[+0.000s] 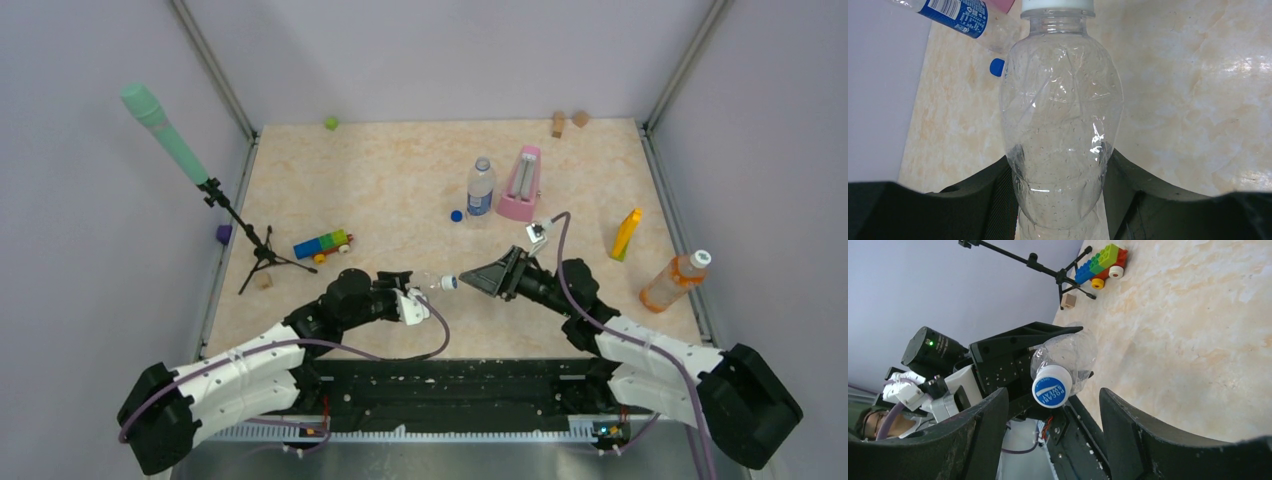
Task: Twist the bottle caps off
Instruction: Unscrew the bottle cap from the plastic bottle.
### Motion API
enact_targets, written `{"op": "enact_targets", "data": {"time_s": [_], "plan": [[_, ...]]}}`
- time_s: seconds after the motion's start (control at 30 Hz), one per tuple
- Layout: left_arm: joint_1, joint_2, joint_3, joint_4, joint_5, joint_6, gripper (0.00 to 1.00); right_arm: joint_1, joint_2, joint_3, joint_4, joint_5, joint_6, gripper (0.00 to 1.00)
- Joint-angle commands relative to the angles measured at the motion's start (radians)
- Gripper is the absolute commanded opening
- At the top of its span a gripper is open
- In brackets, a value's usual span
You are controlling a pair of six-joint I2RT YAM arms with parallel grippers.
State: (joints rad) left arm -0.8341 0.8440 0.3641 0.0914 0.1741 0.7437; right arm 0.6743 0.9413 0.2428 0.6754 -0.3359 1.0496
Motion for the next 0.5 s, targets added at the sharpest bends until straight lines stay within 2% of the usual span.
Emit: {"op": "enact_targets", "data": {"time_s": [0.0, 0.27, 0.47], "plan": [[-0.005, 0.016, 0.01, 0.042, 0.005, 0.015, 0.0, 0.01, 0.091, 0.104, 0.06, -0.086, 0.004, 0.64], [-0.007, 0.01, 0.009, 0.041, -0.001, 0.015, 0.0, 0.012, 0.24, 0.096, 0.209, -0.155, 0.063, 0.52], [-0.007, 0.01, 0.009, 0.036, 0.002, 0.013, 0.0, 0.024, 0.281, 0.1, 0.265, -0.189, 0.071, 0.5]]}}
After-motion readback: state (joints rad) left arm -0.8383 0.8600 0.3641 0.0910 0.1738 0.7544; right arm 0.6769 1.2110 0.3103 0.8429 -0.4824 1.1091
